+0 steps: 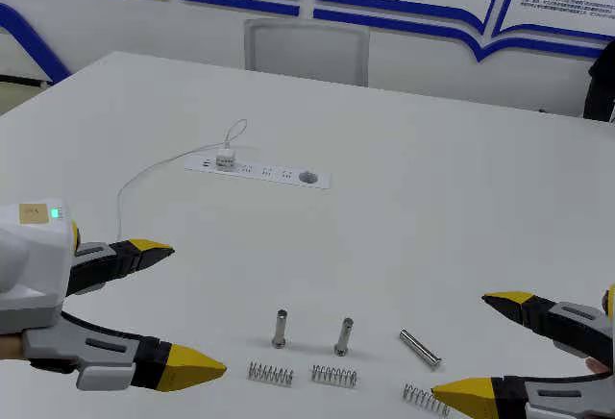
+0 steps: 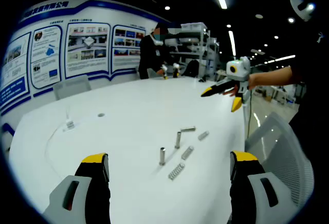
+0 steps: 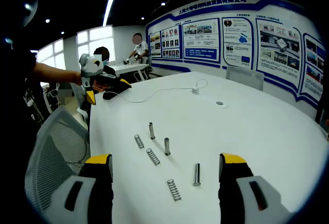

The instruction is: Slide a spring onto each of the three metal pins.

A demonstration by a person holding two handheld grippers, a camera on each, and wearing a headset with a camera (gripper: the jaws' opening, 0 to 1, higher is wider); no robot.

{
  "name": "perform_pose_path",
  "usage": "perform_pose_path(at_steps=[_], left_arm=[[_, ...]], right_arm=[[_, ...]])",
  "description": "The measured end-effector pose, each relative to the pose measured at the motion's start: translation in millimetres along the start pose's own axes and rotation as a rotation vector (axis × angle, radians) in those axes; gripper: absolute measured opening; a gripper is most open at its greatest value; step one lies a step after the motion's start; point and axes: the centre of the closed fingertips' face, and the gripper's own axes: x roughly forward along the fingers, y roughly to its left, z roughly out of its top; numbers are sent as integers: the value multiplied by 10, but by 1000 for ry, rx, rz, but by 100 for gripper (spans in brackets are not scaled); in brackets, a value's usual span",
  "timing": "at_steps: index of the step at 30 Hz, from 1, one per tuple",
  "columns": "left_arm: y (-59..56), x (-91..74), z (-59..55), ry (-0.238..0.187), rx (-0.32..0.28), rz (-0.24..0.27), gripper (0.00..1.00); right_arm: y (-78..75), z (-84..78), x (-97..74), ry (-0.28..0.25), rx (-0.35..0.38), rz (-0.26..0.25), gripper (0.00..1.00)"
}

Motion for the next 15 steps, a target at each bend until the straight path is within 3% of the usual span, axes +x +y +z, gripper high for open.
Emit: perform_pose_path(at_steps=[8,15], left_arm=[[-5,13,-26,-3,-1,2,100],[-9,25,-8,-16,-1,-1,100]], right_arm=[[-25,-15,-42,-37,70,-31,86],[-5,-64,-57,-22,78,-34,85]])
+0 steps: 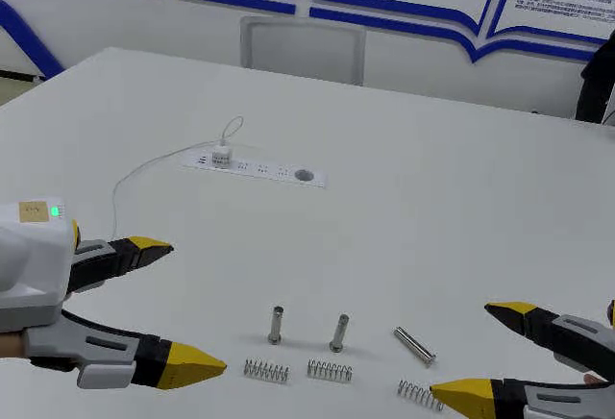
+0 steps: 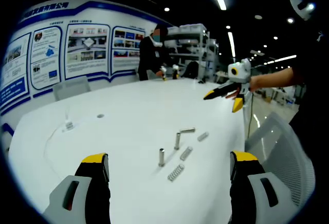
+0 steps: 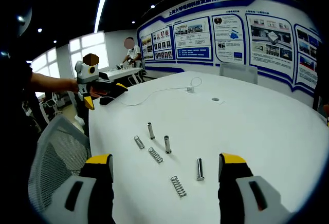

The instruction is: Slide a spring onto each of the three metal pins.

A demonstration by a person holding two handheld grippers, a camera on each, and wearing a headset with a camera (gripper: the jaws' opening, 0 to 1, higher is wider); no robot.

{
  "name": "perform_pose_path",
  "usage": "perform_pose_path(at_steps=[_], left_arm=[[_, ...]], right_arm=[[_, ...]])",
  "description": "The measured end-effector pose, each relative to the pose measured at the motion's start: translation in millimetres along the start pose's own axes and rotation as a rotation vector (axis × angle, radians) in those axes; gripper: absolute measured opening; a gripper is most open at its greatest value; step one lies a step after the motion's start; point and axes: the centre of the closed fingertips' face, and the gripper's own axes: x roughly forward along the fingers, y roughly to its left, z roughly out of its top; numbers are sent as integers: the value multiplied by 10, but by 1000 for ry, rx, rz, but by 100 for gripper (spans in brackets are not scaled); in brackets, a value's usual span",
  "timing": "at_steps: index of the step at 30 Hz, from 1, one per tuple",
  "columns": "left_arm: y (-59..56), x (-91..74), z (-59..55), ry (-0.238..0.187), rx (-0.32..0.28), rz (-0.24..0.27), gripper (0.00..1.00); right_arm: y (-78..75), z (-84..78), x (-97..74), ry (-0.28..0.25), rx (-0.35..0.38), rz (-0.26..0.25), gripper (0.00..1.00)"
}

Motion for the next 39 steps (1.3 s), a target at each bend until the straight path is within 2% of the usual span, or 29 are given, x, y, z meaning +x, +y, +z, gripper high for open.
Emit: perform_pose_path(at_steps=[9,24,32,39], left_arm=[[32,23,30,-7,4,9,100],[19,78,-38,16,15,-1,100],[53,92,-24,0,7,6,100],[78,93,-36,-1,-3,12,100]], right_arm=[[-19,51,53,2,-14,-1,85],[-85,15,121,11,-15,-6,82],[-225,13,174,7,-1,-42,80],[-348,-48,274,27,-9,-75,75]])
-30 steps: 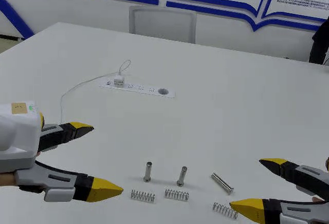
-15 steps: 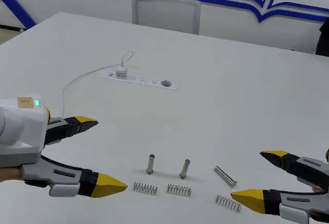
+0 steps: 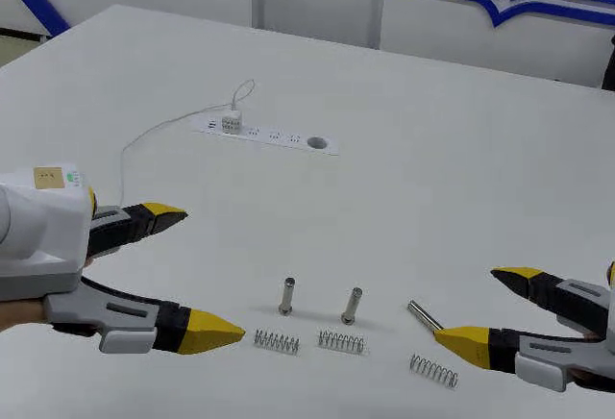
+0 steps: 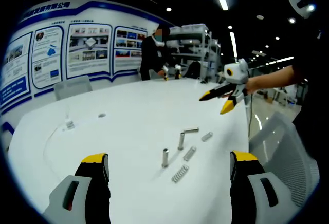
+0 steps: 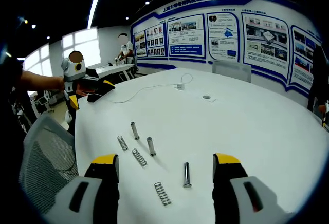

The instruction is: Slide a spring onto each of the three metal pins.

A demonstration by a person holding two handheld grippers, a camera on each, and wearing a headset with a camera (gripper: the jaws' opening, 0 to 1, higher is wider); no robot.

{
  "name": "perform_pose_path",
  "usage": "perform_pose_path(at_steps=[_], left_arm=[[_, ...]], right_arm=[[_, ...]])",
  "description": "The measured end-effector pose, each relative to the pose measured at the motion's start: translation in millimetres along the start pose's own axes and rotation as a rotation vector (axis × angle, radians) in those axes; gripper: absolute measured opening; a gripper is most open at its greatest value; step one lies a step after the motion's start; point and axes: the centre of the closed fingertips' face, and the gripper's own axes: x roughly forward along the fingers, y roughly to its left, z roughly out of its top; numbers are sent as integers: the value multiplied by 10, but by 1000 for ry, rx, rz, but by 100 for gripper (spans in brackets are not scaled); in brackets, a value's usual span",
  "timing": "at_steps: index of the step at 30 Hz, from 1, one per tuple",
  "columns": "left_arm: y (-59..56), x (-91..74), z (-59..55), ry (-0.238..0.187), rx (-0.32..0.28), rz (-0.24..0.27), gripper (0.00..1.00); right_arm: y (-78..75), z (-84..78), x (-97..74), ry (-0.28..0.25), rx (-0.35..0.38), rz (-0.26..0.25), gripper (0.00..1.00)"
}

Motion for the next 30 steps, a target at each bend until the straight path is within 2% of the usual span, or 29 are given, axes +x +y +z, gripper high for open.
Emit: perform_pose_path(at_steps=[4,14,16,18,21,30], left_arm=[[-28,2,-15,9,-25,-14,100],[-18,1,-30,7,-23,-10,100],[-13,0,-43,11,-32,-13,100],[-9,-1,-48,12,-33,-12,100],[-6,-6,-26,-1,-30,-10,100],[20,-21,-59,-1,-41,-8,99]], right_arm=[[2,20,56,-7,21,4,72],[-64,-56,192,30,12,-11,67],[-108,-114,231,57,39,-17,66],[-110,-115,264,53,30,-18,64],[-110,-153,311,73,29,-26,62],[-145,-238,387,105,29,-28,59]])
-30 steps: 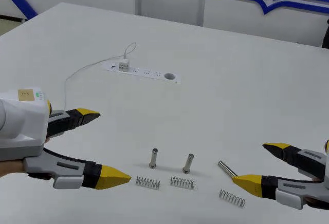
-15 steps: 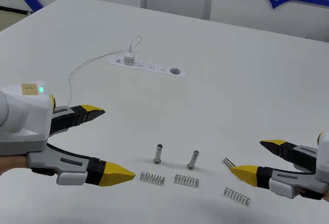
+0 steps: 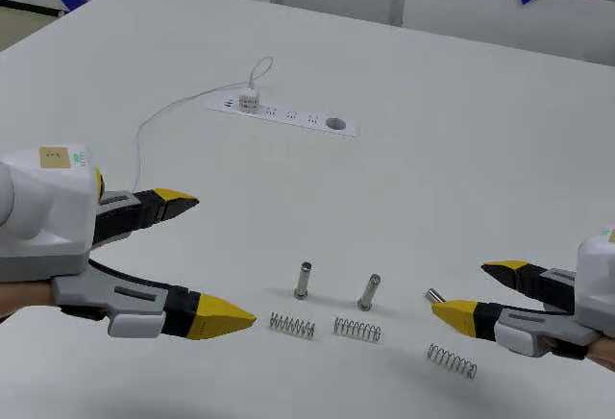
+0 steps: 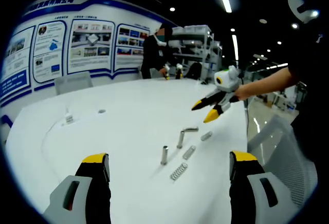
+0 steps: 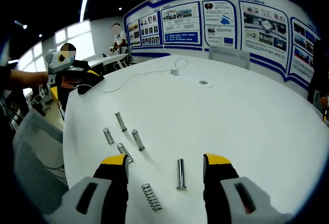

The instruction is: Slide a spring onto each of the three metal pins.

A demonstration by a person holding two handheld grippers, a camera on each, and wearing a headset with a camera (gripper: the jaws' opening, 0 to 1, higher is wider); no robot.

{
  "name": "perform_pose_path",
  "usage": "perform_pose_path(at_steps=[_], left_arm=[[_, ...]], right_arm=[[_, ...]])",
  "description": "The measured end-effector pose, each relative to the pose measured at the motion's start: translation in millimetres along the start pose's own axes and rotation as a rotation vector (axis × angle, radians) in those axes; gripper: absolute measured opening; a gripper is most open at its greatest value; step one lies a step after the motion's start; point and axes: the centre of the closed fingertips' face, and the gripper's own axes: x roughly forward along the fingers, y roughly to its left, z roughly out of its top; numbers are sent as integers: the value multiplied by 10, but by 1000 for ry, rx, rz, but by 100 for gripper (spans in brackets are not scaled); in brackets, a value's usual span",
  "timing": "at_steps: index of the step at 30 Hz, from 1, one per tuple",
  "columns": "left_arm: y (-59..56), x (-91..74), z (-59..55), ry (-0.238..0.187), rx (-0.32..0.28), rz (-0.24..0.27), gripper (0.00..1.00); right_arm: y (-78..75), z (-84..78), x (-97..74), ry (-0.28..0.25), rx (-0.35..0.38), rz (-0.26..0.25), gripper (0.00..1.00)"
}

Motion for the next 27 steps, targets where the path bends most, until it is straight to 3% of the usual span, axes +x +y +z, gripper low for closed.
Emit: perform_pose_path(at_steps=[7,11,21,27], left_arm=[[-47,17,-15,6,2,-27,96],[-63,26,-20,7,0,-32,96],[-32,15,-66,19,-7,-19,97],[9,-9,-91,23,-16,-2,96]], right_arm=[[-67,-91,86,31,1,-6,55],[-102,-154,170,54,17,-3,47],[-248,-234,358,88,18,-39,34],[-267,-312,406,117,24,-39,32]])
